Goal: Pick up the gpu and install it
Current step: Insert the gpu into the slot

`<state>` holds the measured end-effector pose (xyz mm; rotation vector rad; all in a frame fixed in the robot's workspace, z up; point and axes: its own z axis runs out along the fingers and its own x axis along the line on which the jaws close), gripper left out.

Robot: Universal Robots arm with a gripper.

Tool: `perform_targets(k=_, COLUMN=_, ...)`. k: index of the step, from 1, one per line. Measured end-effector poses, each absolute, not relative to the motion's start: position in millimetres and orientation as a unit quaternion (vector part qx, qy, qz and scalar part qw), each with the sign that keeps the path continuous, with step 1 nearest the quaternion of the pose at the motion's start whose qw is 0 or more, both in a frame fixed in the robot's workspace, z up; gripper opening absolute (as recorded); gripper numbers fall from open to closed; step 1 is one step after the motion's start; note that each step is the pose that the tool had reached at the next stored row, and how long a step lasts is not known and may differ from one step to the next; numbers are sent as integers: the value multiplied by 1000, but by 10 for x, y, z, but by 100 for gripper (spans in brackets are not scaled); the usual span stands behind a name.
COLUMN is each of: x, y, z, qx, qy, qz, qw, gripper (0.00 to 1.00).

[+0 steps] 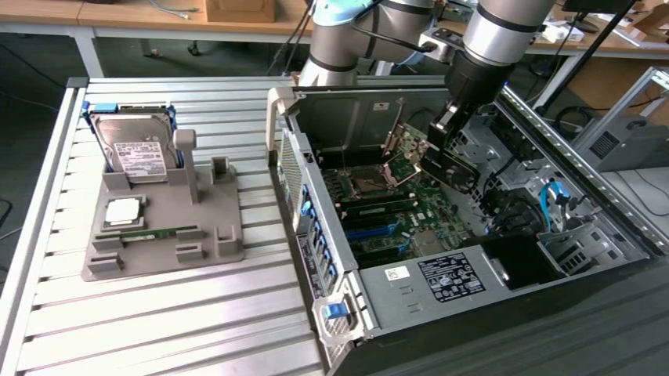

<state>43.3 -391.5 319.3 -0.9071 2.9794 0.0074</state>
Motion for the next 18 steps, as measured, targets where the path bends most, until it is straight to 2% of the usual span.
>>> perform_targets(k=18, x=433, y=-3915, z=3190, qx=-322, qy=947, qz=3, qw=14, gripper=27)
